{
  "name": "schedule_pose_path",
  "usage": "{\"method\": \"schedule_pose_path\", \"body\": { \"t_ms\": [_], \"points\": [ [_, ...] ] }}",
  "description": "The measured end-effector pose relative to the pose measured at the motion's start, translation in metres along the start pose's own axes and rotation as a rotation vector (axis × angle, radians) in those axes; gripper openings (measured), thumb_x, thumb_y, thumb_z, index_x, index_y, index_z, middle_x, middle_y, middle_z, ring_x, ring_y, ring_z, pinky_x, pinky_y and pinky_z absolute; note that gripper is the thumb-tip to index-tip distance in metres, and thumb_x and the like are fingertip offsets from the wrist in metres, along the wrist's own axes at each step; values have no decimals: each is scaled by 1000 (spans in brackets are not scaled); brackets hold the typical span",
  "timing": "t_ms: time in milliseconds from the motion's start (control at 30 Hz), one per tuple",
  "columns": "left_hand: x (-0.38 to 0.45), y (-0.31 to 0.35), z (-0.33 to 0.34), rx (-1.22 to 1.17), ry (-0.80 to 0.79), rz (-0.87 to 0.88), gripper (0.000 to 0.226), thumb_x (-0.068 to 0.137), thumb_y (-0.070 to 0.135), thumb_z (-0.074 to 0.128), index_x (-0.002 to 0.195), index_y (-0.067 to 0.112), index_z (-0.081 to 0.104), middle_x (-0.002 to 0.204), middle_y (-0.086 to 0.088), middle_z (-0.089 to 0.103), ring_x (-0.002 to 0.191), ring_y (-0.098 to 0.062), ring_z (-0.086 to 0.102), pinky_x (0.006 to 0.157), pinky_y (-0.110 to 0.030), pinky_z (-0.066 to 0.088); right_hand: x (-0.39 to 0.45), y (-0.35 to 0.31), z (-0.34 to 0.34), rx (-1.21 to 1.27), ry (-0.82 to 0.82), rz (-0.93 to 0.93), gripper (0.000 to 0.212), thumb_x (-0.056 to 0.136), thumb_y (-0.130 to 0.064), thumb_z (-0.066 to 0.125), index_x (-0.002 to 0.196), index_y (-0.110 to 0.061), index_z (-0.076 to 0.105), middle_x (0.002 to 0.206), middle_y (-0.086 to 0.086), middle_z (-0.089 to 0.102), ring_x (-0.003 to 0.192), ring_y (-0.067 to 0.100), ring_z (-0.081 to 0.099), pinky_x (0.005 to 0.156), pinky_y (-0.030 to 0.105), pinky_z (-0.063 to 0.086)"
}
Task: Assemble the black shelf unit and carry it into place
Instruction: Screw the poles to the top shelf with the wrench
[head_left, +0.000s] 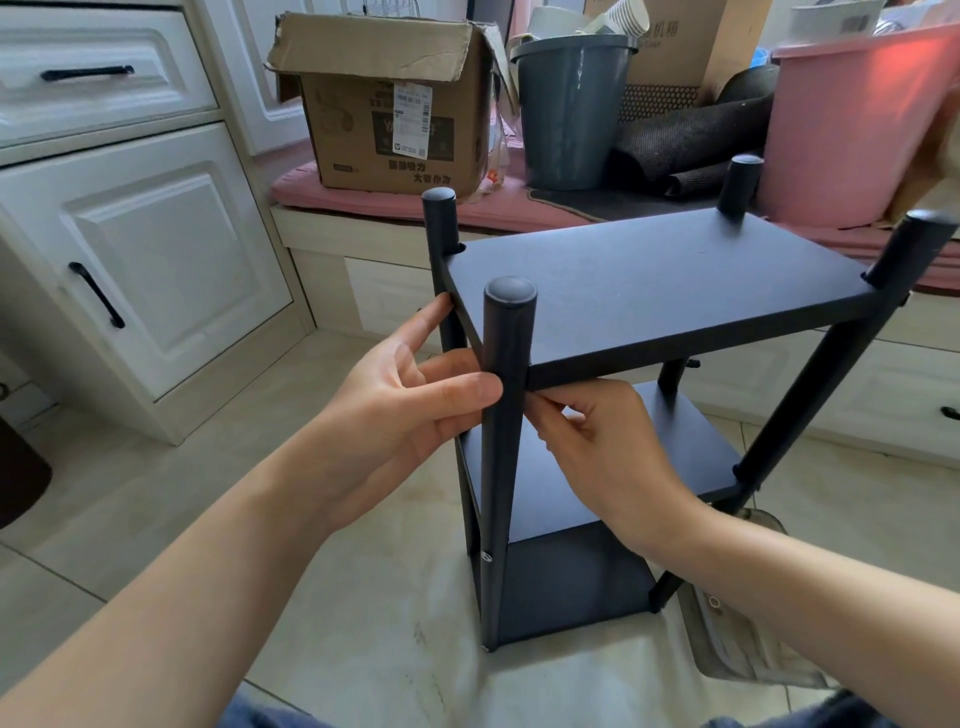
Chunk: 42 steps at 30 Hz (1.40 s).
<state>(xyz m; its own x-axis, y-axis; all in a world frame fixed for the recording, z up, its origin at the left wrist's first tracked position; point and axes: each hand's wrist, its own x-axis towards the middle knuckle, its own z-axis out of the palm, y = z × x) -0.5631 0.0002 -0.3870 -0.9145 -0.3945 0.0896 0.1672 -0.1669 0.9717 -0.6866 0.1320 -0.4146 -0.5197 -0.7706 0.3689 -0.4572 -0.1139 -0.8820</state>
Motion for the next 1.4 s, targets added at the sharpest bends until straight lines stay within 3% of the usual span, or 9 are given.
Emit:
{"method": "schedule_pose_path", "body": {
  "t_ms": [100,167,267,433,633,833,1400],
  "points": [
    [-1,0,-2,10,9,3,95,77,2,70,157,24,25,122,-17,71,109,-30,70,93,-34,55,4,3,5,-8,13,14,27,96,-20,59,78,-37,69,70,1,57,67,24,44,66,39,48],
    [-2,0,-2,23,2,5,96,76,2,74,156,25,26,124,-17,70,111,-31,70,94,-36,55,5,5,7,-8,18,25,21,96,-19,59,79,-28,68,74,8,57,68,28,43,66,42,48],
    [-1,1,-3,22,2,7,100,72,6,78,156,25,27,125,-17,69,111,-32,69,94,-36,55,5,4,7,0,11,25,20,96,-16,60,81,-22,71,71,-6,61,64,5,50,66,28,49],
    [1,-1,-3,11,1,9,102,71,10,77,157,25,26,125,-17,69,111,-32,69,92,-37,56,1,1,2,-49,-24,-41,27,98,-14,57,82,-32,68,66,-26,59,71,-3,58,67,6,43],
    [1,-2,-6,-3,-45,19,93,77,8,75,156,27,28,123,-20,69,108,-38,70,89,-36,57,-14,-1,-12,-126,-49,-16,39,100,-19,53,76,-48,61,76,-22,61,72,-1,56,64,10,40],
    [2,-3,-8,-10,-28,13,95,75,10,76,156,28,29,124,-16,70,113,-29,69,90,-34,56,-18,3,-25,-259,-15,-33,22,100,-16,53,93,-25,72,74,-15,62,79,-2,58,65,8,42],
    [2,-3,-8,-22,-35,18,96,75,10,77,156,27,28,119,-12,72,110,-27,70,88,-32,56,-15,-3,-29,-329,27,-105,19,98,-13,56,93,-13,75,74,-11,65,79,9,57,67,8,40]
  ]
}}
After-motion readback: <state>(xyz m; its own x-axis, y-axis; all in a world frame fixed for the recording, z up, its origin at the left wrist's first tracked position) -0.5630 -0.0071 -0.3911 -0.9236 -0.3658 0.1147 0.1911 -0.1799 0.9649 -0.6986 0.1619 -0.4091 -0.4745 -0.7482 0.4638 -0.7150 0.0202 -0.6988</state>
